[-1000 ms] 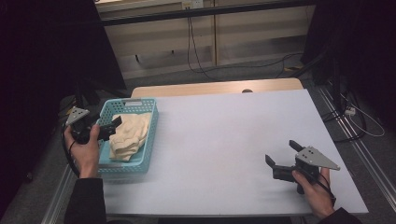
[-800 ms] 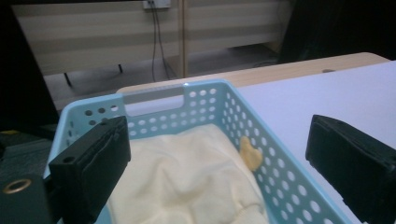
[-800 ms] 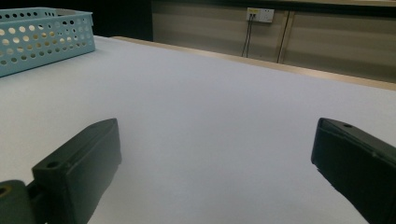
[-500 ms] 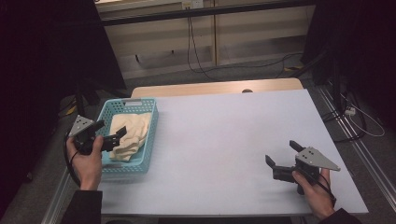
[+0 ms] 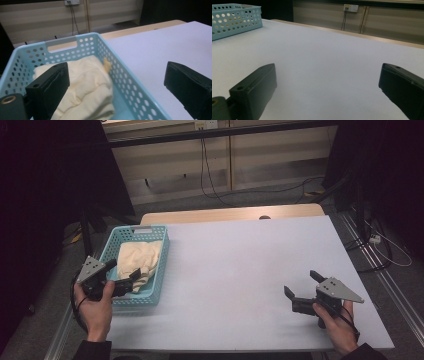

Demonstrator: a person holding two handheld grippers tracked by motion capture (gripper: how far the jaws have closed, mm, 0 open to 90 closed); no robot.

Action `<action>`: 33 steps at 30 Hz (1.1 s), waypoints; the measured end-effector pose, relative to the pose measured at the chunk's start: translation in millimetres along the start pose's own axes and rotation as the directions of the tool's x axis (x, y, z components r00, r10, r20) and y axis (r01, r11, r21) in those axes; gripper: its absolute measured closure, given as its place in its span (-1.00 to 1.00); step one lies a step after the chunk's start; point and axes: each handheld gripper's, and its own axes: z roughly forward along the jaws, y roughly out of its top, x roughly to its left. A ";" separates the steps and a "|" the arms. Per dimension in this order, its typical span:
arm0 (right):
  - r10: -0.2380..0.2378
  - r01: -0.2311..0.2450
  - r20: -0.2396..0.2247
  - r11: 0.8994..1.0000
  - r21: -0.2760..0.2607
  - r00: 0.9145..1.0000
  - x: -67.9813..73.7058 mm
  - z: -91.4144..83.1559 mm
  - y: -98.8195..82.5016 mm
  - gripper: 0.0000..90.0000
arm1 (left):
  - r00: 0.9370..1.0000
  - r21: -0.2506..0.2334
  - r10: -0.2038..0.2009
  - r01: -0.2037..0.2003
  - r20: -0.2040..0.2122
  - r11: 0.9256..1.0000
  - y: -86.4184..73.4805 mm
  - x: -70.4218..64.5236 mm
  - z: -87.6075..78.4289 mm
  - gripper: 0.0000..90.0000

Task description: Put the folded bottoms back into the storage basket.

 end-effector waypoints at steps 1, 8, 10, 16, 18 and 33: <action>0.000 0.000 0.000 1.000 0.000 1.000 0.0 -0.1 0.0 -0.97 | 1.000 -0.004 -0.005 0.005 0.014 1.000 -0.1 -2.2 -0.8 -0.86; -0.001 0.001 -0.001 1.000 0.000 1.000 0.3 0.1 0.1 -0.97 | 0.999 0.026 0.011 -0.012 0.044 1.000 -3.7 -16.3 -4.9 -0.87; 0.000 0.000 0.000 1.000 0.001 1.000 0.2 0.2 0.0 -0.97 | 0.999 0.021 0.015 -0.016 0.034 1.000 -6.2 -21.8 -5.8 -0.87; -0.002 0.002 -0.003 1.000 0.001 1.000 0.6 0.6 0.1 -0.97 | 0.997 0.032 0.037 -0.040 0.070 0.999 -9.9 -34.4 -7.4 -0.87; -0.001 0.001 -0.002 1.000 0.001 1.000 0.5 0.8 0.1 -0.97 | 0.997 0.033 0.034 -0.036 0.067 0.999 -10.9 -37.2 -7.1 -0.87; -0.004 0.004 -0.004 1.000 0.003 1.000 1.2 1.4 0.3 -0.97 | 0.988 0.056 0.025 -0.034 0.150 0.998 -12.4 -61.7 19.8 -0.87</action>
